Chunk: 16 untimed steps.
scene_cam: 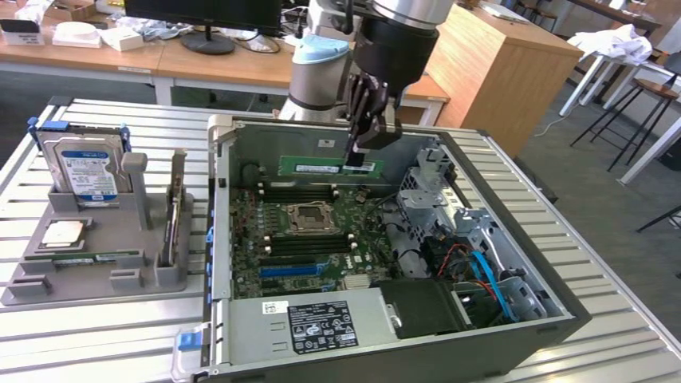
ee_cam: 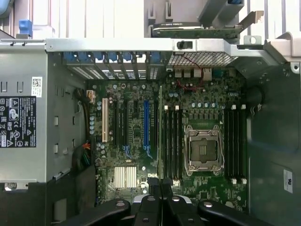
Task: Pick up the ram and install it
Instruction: 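Pick up the ram and move it above insertion slot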
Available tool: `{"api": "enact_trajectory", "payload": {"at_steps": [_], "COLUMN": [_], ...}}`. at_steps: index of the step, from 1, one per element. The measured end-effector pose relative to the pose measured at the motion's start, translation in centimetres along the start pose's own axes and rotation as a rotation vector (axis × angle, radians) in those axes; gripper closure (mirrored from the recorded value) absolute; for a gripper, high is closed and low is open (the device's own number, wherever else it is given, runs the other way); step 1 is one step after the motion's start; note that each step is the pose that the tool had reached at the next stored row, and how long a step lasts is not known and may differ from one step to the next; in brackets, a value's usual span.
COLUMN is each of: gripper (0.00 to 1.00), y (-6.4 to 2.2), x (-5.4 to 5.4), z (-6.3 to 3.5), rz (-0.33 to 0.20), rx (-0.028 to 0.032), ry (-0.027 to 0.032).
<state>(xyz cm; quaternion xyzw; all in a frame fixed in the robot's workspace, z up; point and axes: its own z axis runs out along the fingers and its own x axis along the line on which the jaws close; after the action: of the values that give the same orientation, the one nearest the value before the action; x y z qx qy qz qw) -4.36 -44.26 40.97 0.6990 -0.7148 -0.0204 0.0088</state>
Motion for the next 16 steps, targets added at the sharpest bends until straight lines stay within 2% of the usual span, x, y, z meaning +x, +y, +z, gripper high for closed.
{"api": "enact_trajectory", "payload": {"at_steps": [8, 16], "gripper": [0.89, 0.89], "y": [-0.04, -0.01], "x": [-0.3, -1.9], "z": [0.03, 0.19], "rz": [0.000, 0.000], "rx": [0.0001, 0.0000], "ry": [-0.0001, -0.0008]}}
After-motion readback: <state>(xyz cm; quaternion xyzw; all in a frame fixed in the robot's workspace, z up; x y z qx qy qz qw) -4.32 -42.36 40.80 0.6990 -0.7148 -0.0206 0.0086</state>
